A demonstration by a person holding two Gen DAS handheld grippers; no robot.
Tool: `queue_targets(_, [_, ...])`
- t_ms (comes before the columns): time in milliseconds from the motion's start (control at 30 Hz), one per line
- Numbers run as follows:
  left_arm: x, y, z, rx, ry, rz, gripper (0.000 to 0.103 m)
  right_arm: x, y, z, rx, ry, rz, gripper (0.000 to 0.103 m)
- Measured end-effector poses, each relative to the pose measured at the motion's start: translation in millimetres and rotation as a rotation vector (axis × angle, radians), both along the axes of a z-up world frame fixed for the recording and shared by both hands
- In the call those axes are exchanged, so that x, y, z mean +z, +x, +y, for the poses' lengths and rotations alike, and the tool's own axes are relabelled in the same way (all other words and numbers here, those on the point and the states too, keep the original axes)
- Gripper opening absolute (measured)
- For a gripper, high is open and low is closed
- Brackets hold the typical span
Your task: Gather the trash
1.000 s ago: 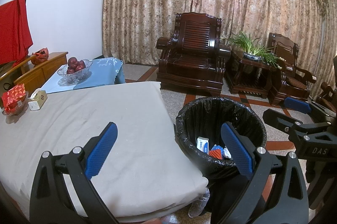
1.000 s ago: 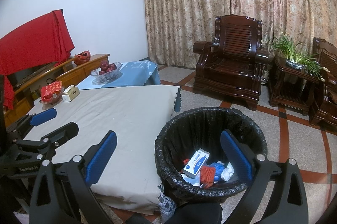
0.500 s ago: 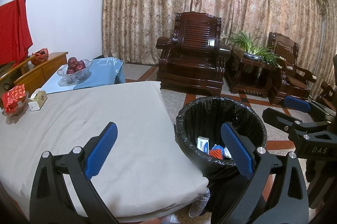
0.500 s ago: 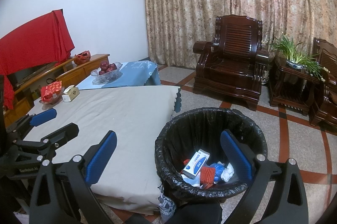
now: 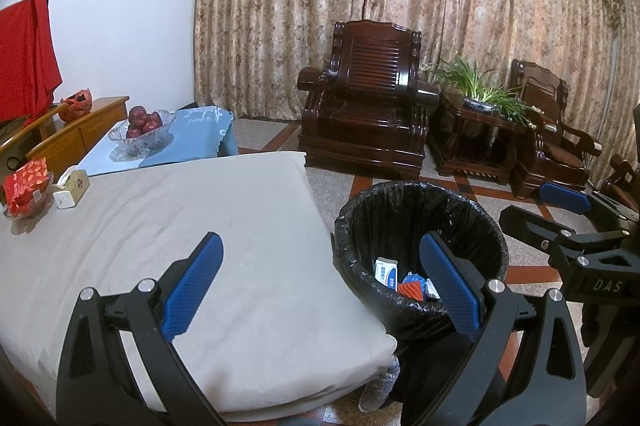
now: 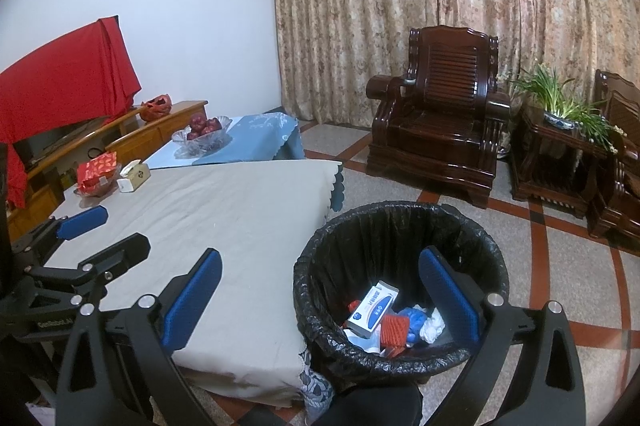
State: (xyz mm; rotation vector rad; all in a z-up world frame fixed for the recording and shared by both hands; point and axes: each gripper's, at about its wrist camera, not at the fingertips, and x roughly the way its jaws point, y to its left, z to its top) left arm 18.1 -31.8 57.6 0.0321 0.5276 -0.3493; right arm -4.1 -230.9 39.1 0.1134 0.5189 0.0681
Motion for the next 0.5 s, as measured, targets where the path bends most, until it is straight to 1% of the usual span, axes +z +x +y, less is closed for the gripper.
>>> queue_targets(500, [-0.8,0.1,1.2,0.0,0.0,0.002,0.096,-8.9,2.9,2.0,0.002,0.0,0.011,0.097])
